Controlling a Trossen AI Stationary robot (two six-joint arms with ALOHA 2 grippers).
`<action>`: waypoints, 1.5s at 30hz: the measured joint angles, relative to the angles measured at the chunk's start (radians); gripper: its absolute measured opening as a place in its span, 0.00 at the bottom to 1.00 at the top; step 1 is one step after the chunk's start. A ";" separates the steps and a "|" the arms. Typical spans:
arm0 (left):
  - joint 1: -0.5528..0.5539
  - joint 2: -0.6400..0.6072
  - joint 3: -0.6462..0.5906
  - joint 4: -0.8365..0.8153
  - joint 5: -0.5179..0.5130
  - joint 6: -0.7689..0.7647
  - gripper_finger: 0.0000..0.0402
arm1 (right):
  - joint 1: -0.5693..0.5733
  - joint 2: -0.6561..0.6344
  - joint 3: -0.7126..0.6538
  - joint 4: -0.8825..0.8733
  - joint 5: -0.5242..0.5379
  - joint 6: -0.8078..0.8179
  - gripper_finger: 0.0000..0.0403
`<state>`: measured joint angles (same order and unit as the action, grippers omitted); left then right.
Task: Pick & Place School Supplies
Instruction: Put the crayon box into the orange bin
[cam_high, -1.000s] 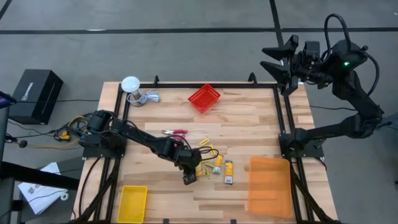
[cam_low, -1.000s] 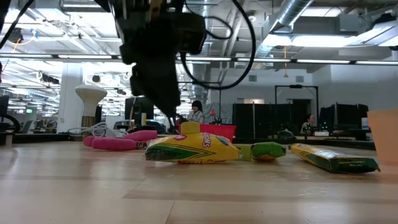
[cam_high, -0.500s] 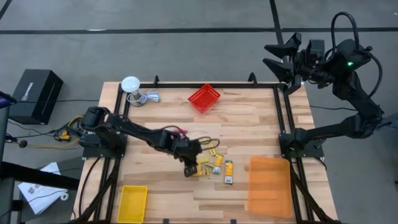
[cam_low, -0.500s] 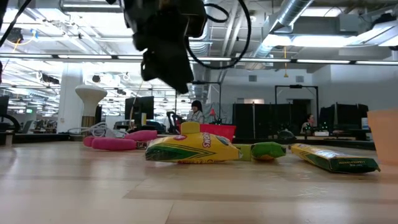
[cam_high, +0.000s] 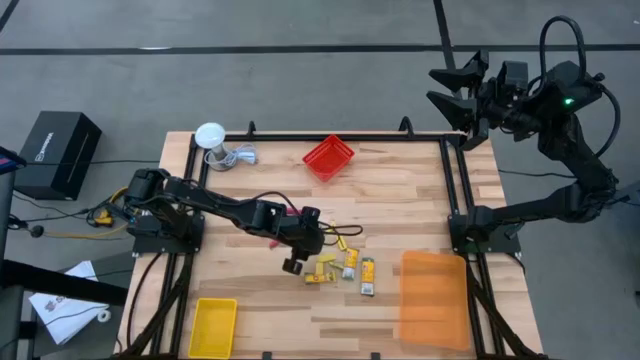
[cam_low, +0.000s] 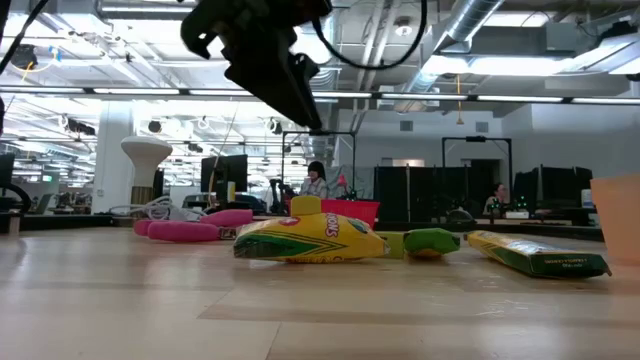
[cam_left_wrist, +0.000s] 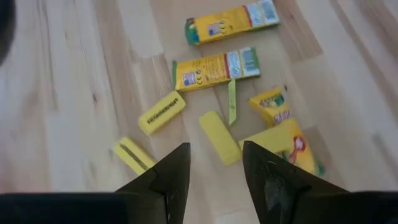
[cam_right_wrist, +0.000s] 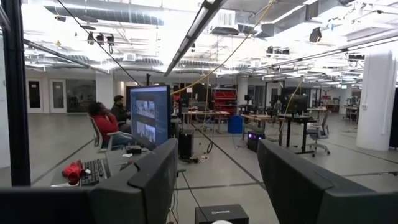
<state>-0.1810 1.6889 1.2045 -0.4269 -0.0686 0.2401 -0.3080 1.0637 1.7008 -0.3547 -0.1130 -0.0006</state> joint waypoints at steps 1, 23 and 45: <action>0.000 -0.004 0.000 0.014 0.009 0.039 0.36 | 0.000 0.000 0.000 0.000 0.000 0.000 0.53; -0.013 0.016 -0.075 -0.013 0.220 -0.518 0.36 | 0.000 0.004 0.000 0.006 0.007 0.026 0.53; -0.083 0.178 -0.080 0.096 0.208 -0.850 0.40 | 0.000 0.037 0.000 0.038 -0.047 0.019 0.53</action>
<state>-0.2638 1.8671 1.1240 -0.3310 0.1394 -0.6102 -0.3080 1.1007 1.7009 -0.3162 -0.1600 0.0185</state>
